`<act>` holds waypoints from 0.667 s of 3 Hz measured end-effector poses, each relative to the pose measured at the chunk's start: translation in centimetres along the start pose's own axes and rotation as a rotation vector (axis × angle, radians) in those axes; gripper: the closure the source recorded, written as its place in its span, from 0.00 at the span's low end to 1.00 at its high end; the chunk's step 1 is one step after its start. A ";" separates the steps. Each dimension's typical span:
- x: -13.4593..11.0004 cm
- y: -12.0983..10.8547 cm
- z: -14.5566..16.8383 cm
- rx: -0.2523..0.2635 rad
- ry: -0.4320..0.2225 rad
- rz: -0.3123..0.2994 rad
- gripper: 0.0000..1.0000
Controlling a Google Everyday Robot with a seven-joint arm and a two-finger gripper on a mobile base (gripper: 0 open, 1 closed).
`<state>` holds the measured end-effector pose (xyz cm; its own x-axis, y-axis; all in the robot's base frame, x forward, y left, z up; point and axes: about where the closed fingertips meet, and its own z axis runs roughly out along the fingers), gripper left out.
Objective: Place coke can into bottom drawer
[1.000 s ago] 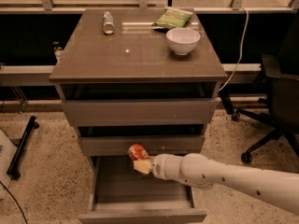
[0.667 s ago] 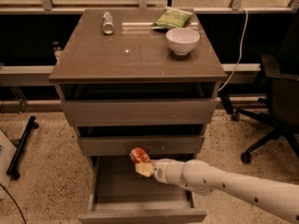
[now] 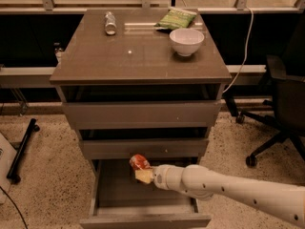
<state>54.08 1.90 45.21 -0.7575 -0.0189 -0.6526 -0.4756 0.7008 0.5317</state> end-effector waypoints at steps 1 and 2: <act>1.1 -0.5 1.8 0.013 0.007 0.017 1.00; 2.8 -2.0 4.1 0.038 0.017 0.052 1.00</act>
Offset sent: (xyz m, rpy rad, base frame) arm 0.0125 0.0191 -0.1002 -0.0289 0.0980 -0.0924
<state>54.75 3.40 40.09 -0.7885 0.0063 -0.6150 -0.4183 0.7276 0.5437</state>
